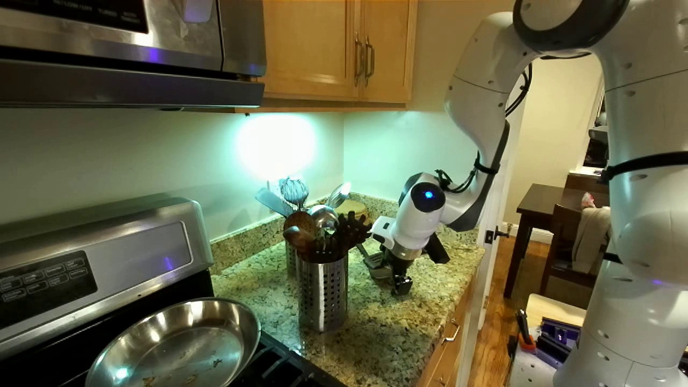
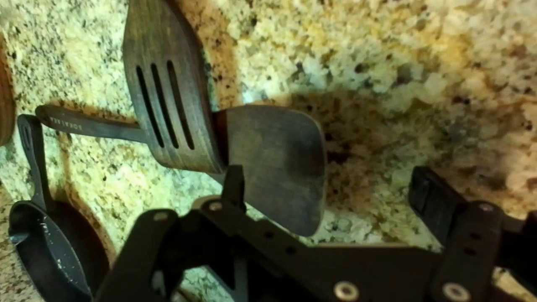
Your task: Pick up the wooden spoon and put it in the spoon holder
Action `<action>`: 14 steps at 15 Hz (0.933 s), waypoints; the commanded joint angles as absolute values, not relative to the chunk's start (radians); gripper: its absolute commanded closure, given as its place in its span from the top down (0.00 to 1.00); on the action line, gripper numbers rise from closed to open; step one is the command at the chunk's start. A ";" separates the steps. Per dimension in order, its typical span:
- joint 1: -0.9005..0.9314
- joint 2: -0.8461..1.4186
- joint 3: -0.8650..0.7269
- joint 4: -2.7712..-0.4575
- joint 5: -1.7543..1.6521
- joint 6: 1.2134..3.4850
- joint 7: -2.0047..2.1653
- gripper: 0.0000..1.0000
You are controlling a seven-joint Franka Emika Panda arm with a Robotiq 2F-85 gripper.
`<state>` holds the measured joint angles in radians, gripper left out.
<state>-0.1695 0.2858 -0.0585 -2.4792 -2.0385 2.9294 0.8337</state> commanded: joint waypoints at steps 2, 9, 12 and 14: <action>-0.168 0.331 -0.067 -2.451 -2.041 2.907 0.804 0.77; -0.170 0.338 -0.071 -2.419 -2.050 2.898 0.797 0.26; -0.171 0.337 -0.073 -2.408 -2.051 2.894 0.787 0.10; -0.173 0.329 -0.072 -2.401 -2.055 2.881 0.791 0.12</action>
